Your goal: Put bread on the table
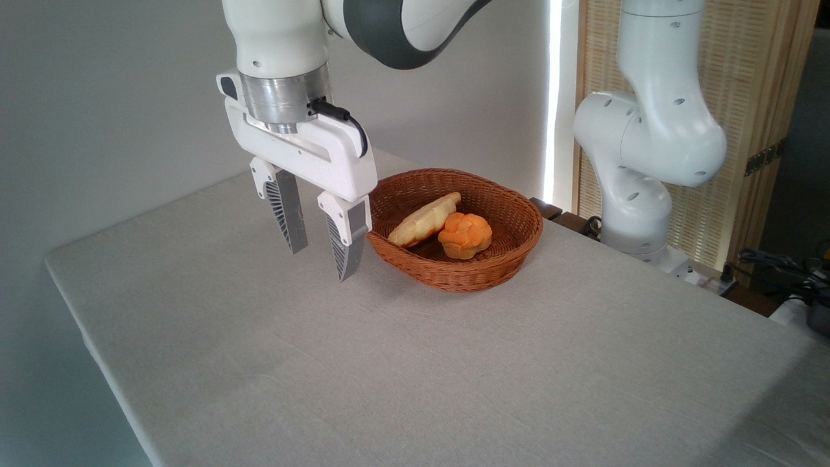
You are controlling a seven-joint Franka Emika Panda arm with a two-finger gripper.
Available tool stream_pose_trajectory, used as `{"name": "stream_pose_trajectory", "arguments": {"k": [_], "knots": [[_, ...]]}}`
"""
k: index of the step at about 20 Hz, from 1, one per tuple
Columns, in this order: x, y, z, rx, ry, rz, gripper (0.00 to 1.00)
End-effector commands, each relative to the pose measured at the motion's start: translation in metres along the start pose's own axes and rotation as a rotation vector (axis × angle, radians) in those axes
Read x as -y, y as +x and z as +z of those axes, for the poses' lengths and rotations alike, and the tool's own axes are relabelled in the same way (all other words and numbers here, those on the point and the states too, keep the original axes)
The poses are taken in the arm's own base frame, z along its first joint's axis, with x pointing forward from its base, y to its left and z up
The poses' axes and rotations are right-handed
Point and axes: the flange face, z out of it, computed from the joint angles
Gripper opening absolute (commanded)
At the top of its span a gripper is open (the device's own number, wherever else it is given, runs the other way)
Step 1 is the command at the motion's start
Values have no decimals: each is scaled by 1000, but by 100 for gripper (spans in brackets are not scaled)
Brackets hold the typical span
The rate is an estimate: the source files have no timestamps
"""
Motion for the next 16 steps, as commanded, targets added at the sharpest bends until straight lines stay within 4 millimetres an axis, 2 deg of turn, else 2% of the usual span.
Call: {"name": "stream_pose_trajectory", "arguments": {"k": [1,16], "knots": [[3,3,1,11,6,15,100],[7,2,-1,10,35,18,100]]}}
